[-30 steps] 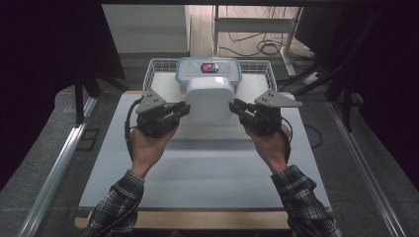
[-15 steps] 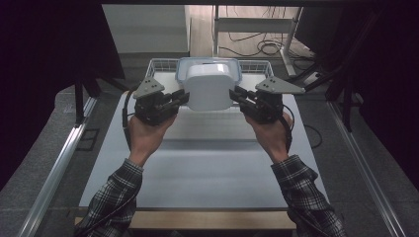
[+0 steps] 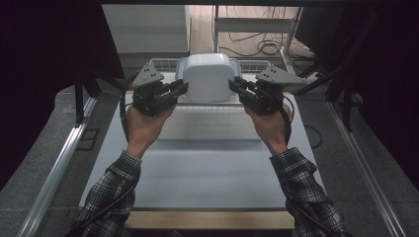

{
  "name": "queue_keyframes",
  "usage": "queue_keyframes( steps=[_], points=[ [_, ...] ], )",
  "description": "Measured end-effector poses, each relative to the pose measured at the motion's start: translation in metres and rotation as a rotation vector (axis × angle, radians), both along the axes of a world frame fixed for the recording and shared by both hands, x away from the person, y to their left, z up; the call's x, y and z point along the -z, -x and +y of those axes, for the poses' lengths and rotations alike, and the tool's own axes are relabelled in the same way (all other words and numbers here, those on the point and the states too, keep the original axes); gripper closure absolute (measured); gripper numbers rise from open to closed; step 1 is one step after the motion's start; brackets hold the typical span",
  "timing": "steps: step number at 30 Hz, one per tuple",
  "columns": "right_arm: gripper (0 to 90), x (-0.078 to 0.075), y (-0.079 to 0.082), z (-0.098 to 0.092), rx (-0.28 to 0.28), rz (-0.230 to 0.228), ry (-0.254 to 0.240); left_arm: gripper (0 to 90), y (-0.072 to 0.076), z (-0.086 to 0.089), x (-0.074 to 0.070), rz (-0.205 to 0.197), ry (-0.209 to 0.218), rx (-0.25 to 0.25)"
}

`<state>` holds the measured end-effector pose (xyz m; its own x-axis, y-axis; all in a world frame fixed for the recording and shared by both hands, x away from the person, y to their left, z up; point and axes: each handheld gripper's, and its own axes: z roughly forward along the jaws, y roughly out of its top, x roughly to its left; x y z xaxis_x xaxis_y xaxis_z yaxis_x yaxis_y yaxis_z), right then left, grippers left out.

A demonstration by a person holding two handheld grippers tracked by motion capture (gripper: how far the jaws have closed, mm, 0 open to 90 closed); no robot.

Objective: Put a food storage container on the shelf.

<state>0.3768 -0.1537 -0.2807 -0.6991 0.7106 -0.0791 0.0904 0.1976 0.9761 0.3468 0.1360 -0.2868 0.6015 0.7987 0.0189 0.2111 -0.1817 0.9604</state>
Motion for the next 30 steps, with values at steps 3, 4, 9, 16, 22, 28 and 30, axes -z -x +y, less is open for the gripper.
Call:
queue_keyframes(
  steps=[3,4,9,16,22,28,30],
  points=[
    [76.3,-0.002,-0.004,0.000,0.006,-0.004,-0.007,78.0,-0.003,-0.001,-0.003,-0.002,-0.004,-0.002],
    [76.2,-0.002,-0.005,0.000,0.007,-0.002,-0.005,78.0,-0.005,-0.002,-0.004,-0.003,-0.006,-0.002],
    [75.8,-0.004,-0.012,0.000,0.028,-0.005,-0.009,78.1,-0.012,-0.003,-0.008,-0.002,-0.013,-0.006],
    [75.5,-0.006,-0.022,0.003,0.042,-0.007,-0.014,78.1,-0.021,-0.003,-0.009,0.003,-0.011,-0.012],
    [75.1,-0.006,-0.029,0.004,0.054,-0.006,-0.009,78.1,-0.028,-0.004,-0.007,0.010,-0.004,-0.018],
    [74.8,-0.005,-0.033,0.005,0.058,-0.003,-0.012,77.9,-0.033,-0.004,-0.006,0.012,0.006,-0.020],
    [74.5,-0.005,-0.035,0.006,0.063,-0.009,-0.015,77.8,-0.034,-0.004,-0.006,0.013,0.006,-0.021]
  ],
)
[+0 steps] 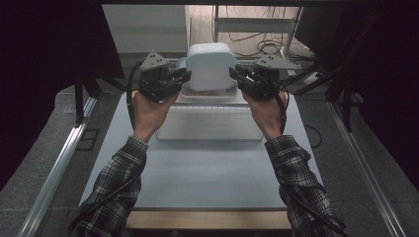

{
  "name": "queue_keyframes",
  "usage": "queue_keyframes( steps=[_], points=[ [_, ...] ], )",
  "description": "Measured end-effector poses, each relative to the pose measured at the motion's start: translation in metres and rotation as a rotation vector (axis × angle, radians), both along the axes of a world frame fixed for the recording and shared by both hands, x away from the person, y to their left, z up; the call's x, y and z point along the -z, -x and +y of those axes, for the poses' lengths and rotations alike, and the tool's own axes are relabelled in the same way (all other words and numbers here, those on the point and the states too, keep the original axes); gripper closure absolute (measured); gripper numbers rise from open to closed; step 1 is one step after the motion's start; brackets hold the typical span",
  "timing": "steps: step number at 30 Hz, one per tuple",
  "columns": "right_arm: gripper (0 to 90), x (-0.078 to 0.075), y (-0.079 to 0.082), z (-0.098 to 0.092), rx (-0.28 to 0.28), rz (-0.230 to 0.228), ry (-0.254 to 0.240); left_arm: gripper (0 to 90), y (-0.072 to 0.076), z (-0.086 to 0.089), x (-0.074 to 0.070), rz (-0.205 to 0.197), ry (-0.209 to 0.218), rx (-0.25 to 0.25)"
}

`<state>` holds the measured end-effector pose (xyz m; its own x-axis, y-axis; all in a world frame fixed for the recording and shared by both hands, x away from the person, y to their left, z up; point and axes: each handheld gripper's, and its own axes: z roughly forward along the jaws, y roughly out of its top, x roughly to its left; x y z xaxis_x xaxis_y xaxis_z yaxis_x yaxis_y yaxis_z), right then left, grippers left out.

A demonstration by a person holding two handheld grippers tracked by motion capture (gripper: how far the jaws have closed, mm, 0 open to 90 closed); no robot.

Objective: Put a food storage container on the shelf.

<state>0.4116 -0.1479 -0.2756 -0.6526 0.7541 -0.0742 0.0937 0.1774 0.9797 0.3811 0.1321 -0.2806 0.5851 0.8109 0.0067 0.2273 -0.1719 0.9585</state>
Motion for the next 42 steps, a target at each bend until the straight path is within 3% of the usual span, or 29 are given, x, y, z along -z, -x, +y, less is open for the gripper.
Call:
queue_keyframes(
  steps=[20,42],
  points=[
    [65.0,-0.001,-0.010,0.003,0.016,-0.009,0.000,70.8,-0.012,-0.007,-0.005,-0.015,0.006,-0.015],
    [62.8,-0.009,-0.022,0.008,0.037,-0.019,0.000,70.0,-0.024,-0.009,-0.012,-0.019,0.022,-0.047]
  ],
)
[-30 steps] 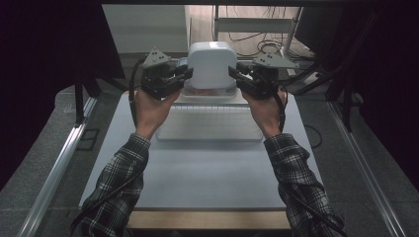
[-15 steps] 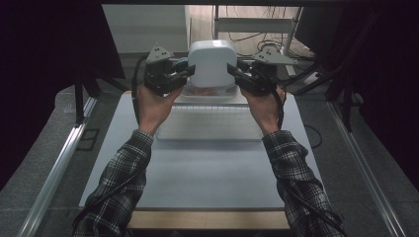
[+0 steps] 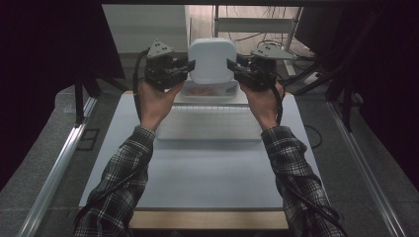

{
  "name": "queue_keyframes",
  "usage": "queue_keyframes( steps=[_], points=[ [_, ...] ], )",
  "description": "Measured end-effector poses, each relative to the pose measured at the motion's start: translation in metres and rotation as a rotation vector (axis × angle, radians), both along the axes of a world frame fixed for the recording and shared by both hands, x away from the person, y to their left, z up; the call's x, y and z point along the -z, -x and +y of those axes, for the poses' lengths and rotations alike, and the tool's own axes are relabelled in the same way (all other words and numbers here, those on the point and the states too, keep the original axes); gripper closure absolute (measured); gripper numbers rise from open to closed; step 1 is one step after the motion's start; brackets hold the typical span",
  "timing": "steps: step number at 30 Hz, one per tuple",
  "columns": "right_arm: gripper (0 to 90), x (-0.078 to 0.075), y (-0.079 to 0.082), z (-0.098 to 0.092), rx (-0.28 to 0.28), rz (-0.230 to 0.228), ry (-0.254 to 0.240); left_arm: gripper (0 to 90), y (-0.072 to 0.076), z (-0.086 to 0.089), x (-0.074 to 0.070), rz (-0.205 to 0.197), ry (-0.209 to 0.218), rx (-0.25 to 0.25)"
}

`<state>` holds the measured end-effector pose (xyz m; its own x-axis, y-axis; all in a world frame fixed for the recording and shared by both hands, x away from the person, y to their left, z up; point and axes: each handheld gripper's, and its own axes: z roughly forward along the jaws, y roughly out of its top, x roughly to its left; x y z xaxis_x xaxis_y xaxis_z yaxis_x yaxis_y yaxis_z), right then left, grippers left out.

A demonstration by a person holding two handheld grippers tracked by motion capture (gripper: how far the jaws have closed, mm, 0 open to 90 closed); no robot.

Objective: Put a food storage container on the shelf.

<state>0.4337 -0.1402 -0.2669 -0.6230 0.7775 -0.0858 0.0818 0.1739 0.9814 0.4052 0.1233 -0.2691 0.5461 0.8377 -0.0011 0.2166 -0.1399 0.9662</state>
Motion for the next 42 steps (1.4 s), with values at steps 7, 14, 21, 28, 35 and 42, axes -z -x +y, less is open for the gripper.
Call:
queue_keyframes(
  steps=[7,14,21,28,35,42],
  points=[
    [61.3,-0.002,-0.005,0.001,0.016,-0.003,0.005,69.2,-0.005,-0.002,-0.002,-0.001,0.001,-0.010],
    [61.0,-0.003,-0.009,0.002,0.028,-0.008,0.010,68.0,-0.011,-0.002,-0.003,0.005,0.012,-0.015],
    [61.0,-0.003,-0.015,0.003,0.034,-0.005,0.012,67.6,-0.016,-0.003,-0.003,0.008,0.021,-0.026],
    [60.9,-0.003,-0.020,0.004,0.044,0.003,0.018,67.6,-0.021,-0.003,-0.003,0.011,0.032,-0.033],
    [61.0,-0.002,-0.023,0.004,0.046,0.005,0.014,67.6,-0.024,-0.002,-0.003,0.012,0.041,-0.036],
    [59.6,-0.003,-0.025,0.006,0.045,0.001,0.012,67.2,-0.027,-0.003,-0.003,0.012,0.039,-0.045]
  ],
)
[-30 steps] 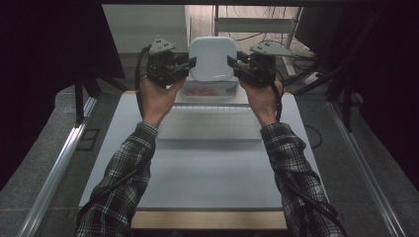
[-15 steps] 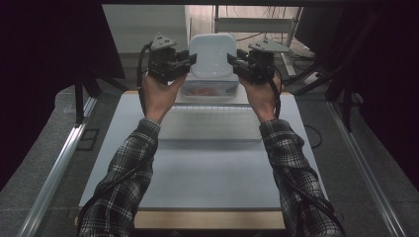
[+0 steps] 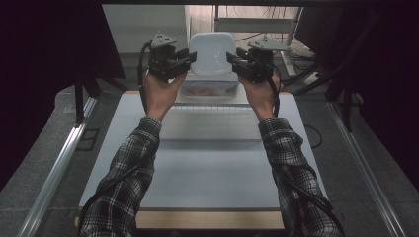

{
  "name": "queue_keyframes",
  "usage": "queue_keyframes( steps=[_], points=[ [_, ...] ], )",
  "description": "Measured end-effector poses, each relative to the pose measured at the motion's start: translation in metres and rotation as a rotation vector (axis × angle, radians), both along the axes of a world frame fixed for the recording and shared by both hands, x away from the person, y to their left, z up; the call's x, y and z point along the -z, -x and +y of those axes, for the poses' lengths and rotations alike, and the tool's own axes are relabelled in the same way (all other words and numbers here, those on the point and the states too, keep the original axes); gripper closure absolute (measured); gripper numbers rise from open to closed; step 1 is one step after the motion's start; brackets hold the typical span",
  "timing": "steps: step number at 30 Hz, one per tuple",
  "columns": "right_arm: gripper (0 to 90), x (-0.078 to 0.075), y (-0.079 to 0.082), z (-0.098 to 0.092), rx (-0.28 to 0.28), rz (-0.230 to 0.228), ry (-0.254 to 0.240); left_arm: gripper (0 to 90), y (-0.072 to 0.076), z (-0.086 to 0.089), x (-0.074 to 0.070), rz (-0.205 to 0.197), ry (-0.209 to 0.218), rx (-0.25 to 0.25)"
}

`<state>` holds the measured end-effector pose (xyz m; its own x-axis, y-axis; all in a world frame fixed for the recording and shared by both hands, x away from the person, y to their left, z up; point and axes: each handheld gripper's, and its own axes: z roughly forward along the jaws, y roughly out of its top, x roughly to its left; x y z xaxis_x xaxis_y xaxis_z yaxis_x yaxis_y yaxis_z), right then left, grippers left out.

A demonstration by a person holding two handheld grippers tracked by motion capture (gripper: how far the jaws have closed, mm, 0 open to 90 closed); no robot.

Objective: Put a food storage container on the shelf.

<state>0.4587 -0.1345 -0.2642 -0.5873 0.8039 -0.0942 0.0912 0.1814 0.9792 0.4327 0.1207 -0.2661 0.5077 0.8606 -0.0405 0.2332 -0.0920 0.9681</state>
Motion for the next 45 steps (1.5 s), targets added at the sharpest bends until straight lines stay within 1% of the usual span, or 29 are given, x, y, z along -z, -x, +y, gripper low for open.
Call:
queue_keyframes(
  steps=[3,5,13,18,21,26,27,28,29,31,32,36,40,42,45],
  points=[
    [59.3,-0.001,-0.001,0.001,0.003,-0.004,-0.003,67.4,-0.001,0.000,-0.001,-0.006,0.000,-0.011],
    [59.4,-0.002,-0.002,0.000,0.003,-0.005,-0.007,67.6,-0.002,0.001,-0.002,-0.008,0.007,-0.013],
    [59.4,-0.006,-0.006,0.001,0.010,-0.011,-0.010,68.1,-0.006,0.000,-0.006,-0.016,0.012,-0.024],
    [59.4,-0.008,-0.011,0.001,0.010,-0.005,-0.015,68.0,-0.011,0.000,-0.008,-0.014,0.017,-0.030],
    [59.4,-0.007,-0.015,0.001,0.012,0.006,-0.021,67.8,-0.015,-0.001,-0.009,0.000,0.014,-0.034],
    [60.1,-0.002,-0.023,0.004,0.017,0.042,-0.002,68.5,-0.025,-0.002,-0.007,0.029,-0.006,-0.041],
    [60.4,0.000,-0.024,0.004,0.017,0.038,-0.015,67.9,-0.026,-0.003,-0.006,0.035,-0.011,-0.046],
    [60.5,0.000,-0.025,0.003,0.010,0.049,-0.024,68.7,-0.027,-0.003,-0.005,0.028,-0.005,-0.046],
    [60.5,0.000,-0.027,0.004,0.020,0.061,-0.010,68.8,-0.029,-0.003,-0.006,0.037,0.000,-0.044],
    [60.4,0.002,-0.028,0.007,0.025,0.061,0.020,68.4,-0.030,-0.004,-0.007,0.041,-0.012,-0.040],
    [60.1,0.002,-0.029,0.007,0.025,0.064,0.022,68.3,-0.030,-0.005,-0.008,0.040,-0.024,-0.043],
    [59.6,0.004,-0.030,0.006,0.027,0.071,0.017,67.0,-0.031,-0.005,-0.009,0.046,-0.022,-0.042],
    [59.7,0.003,-0.030,0.005,0.025,0.063,0.010,66.0,-0.030,-0.004,-0.009,0.043,-0.021,-0.045],
    [61.7,0.000,-0.030,0.004,0.023,0.060,0.002,66.3,-0.029,-0.003,-0.011,0.036,-0.014,-0.047],
    [68.9,-0.004,-0.032,0.003,0.017,0.060,0.000,69.4,-0.026,-0.001,-0.014,0.018,-0.017,-0.056]
  ],
)
